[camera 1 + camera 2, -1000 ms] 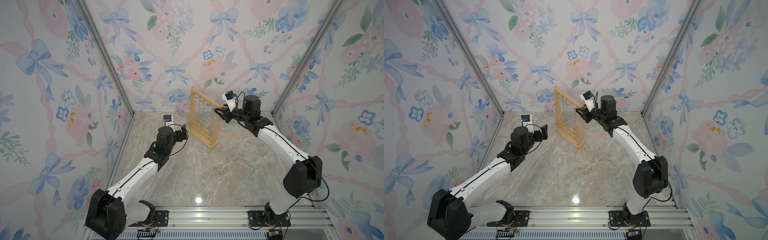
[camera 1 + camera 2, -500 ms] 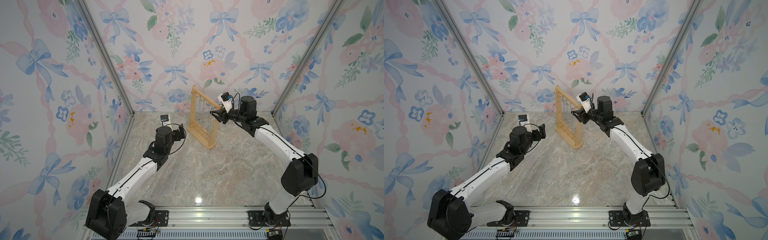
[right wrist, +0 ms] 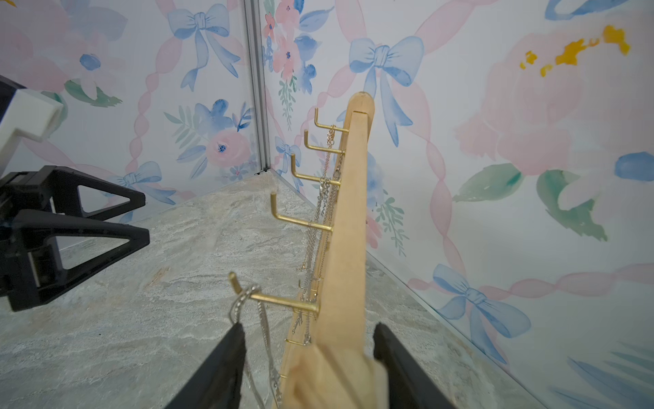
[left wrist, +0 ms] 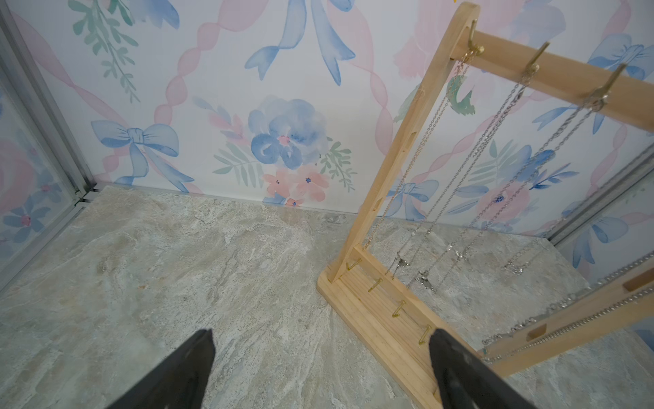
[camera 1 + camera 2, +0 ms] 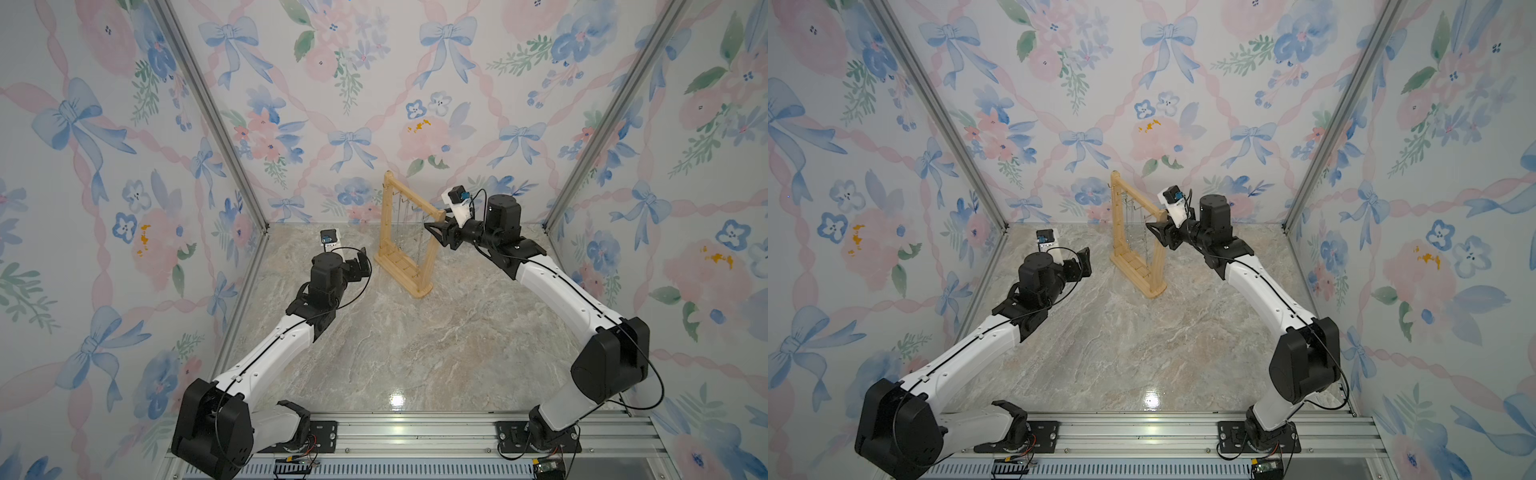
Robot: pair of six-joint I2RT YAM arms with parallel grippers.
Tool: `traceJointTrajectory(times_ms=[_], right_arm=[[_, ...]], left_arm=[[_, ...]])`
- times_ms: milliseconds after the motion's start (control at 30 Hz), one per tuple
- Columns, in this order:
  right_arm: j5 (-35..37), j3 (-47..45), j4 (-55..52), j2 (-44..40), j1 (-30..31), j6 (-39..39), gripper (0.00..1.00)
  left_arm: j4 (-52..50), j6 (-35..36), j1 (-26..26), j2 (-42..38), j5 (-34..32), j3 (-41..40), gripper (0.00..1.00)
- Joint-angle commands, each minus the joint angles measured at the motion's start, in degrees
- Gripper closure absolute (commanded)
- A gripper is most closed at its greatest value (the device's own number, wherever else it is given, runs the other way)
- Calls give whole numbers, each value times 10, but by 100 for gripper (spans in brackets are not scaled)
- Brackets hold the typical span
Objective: Take the necklace off the jewelry display stand
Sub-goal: Move the stand to the center of the board.
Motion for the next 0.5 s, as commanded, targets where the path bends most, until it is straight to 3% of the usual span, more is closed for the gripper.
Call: traceJointTrajectory(times_ms=[0, 467], right_arm=[[27, -9, -20, -24, -4, -12, 39], [45, -84, 16, -131, -1, 32, 30]], left_arm=[[-2, -9, 3, -13, 7, -5, 2], [-2, -14, 4, -9, 13, -5, 2]])
